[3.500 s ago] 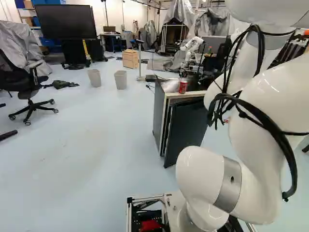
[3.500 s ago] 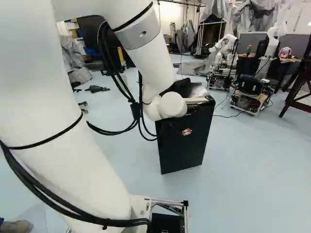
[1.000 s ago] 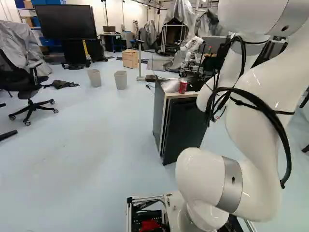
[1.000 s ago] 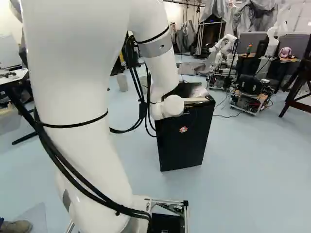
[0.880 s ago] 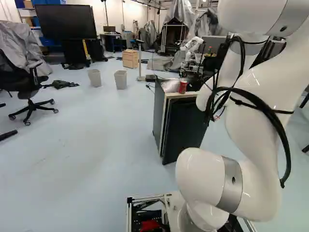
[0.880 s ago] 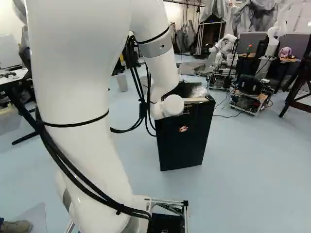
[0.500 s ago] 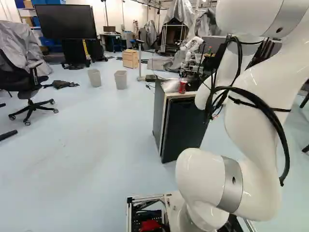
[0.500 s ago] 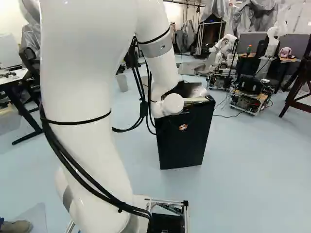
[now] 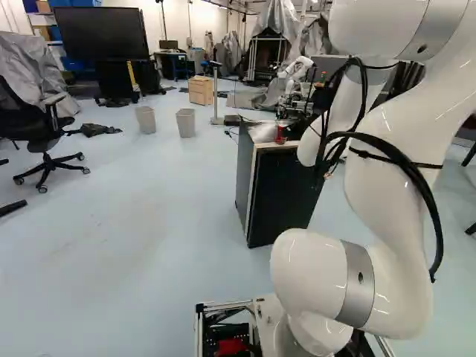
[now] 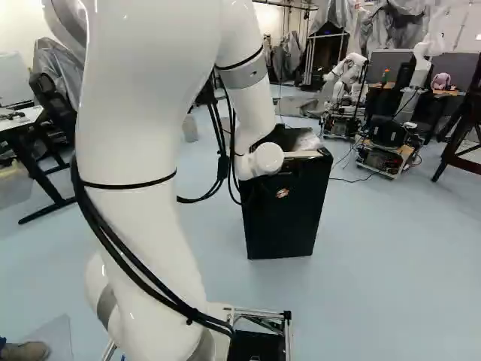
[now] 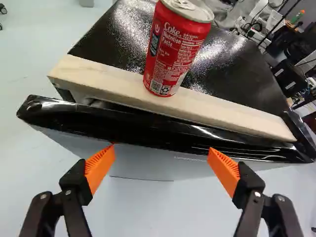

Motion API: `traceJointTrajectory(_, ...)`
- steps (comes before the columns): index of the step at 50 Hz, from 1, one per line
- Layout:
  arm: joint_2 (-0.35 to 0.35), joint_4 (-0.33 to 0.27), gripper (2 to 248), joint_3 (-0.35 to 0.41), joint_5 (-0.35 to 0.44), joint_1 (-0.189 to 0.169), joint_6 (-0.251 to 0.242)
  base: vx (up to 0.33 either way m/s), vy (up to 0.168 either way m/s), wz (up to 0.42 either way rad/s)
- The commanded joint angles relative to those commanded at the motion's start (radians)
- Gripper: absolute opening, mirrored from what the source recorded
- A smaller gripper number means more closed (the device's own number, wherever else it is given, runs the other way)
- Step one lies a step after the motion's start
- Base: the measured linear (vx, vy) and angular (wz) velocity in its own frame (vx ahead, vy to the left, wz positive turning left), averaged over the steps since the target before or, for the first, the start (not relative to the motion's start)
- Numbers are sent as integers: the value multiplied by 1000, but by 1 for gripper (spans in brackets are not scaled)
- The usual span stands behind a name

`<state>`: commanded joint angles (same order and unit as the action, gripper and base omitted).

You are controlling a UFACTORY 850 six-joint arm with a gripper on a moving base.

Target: Grab a drink from the fridge

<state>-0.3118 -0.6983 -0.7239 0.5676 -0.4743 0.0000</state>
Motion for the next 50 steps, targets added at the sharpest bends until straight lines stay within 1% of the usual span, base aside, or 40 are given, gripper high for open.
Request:
traceJointTrajectory(10, -11, 0, 247, -14, 0, 7, 0, 0, 0, 0)
traceJointTrajectory(33, -14, 0, 247, -17, 0, 9, 0, 0, 0, 0)
traceJointTrajectory(50, -27, 0, 247, -34, 0, 13, 0, 0, 0, 0)
